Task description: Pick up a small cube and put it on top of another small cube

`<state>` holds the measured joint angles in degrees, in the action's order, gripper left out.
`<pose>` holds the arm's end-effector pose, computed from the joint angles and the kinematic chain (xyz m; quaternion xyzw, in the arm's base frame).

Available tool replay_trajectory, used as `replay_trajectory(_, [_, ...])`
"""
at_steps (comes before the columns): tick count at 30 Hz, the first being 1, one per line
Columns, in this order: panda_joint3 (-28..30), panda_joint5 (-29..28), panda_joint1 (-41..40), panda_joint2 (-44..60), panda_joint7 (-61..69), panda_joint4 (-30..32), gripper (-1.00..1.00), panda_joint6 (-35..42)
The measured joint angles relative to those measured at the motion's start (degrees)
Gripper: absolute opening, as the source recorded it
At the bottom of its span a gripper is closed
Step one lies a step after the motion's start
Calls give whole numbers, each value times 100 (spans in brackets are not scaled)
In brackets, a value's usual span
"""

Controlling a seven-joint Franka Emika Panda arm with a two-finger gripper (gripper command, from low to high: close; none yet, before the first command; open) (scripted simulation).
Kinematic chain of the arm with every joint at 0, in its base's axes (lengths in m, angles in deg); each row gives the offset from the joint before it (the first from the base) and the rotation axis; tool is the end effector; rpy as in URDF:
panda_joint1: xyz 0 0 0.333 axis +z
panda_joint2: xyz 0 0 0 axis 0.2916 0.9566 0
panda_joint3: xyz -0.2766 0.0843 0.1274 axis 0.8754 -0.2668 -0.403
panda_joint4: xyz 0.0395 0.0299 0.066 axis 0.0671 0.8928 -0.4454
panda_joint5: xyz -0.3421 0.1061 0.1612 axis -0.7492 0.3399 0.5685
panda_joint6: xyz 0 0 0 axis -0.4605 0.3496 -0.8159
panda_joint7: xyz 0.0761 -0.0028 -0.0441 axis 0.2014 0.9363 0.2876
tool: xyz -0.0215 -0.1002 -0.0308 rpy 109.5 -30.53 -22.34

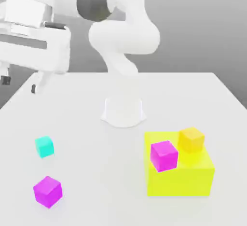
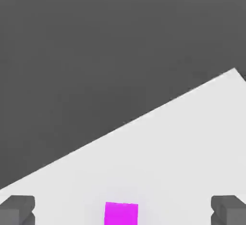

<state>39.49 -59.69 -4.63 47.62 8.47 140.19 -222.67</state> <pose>0.3652 -0.2204 0.3728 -0.7617 0.6291 -0.1546 0.0090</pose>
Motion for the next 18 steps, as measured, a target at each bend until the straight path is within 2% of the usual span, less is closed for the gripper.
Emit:
replay_trajectory(7, [693,123,-629,1077,9,844,0,-831])
replay_trajectory(11, [992,807,-831,1731,444,1274,0,-1335])
replay_trajectory(12, [923,1117,-929,1931,653,1284,0,-1486])
replay_trajectory(15, [210,2013,-1390,2554,1282,1194,0,-1958])
replay_trajectory(18, [-601,2480,-2093,3169,1646,1070,0,-2454])
